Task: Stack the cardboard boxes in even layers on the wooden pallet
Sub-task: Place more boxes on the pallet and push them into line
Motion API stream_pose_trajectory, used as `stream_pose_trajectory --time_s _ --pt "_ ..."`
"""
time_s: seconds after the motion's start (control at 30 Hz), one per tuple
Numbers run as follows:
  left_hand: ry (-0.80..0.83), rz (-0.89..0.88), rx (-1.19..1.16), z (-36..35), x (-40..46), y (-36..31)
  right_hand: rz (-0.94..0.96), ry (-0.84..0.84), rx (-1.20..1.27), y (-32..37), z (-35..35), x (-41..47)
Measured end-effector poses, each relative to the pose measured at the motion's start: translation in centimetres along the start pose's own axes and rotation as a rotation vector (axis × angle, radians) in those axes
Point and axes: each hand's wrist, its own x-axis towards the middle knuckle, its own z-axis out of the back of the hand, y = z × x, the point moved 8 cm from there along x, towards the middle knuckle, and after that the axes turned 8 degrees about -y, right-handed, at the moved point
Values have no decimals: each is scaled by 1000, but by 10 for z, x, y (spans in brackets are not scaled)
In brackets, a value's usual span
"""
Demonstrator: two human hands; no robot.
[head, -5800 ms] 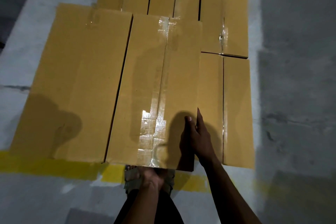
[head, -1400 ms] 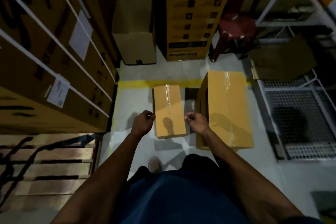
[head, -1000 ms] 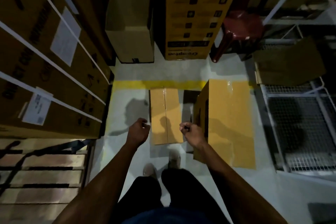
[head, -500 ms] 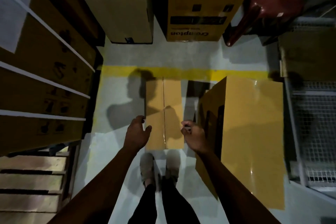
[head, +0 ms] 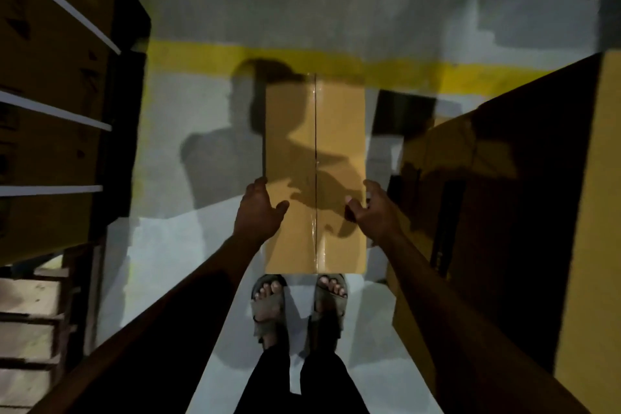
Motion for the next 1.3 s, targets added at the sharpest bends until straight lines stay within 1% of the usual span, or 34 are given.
stream_pose_trajectory --time_s 0.17,0.23,0.3,0.4,0.5,0.6,0.73,0.83,0.93,1.07,1.3 --pt "12 46 -77 -48 53 37 -48 -77 -25 -29 -26 56" --pt "37 84 -125 -64 69 49 -99 -69 -78 -42 -32 72" --pt "90 116 -192 -77 78 56 -147 -27 -84 -58 -43 85" --pt "166 171 -317 -88 82 63 -189 21 17 -75 -58 92" --pt "169 220 -381 -87 78 67 -174 13 130 -76 -65 87" --pt "167 269 -412 -74 66 65 -141 -18 144 -64 -56 65" --pt "124 320 -416 -37 34 61 -74 -47 160 -36 -33 23" --pt "76 311 -394 10 -2 44 -11 -72 184 1 -3 -15" --pt "37 332 -427 60 -41 27 55 -104 171 40 29 -52" --pt "-45 301 -453 133 -97 6 58 -113 187 94 76 -106" --pt "-194 228 -505 261 -215 -34 137 -94 201 188 152 -224"
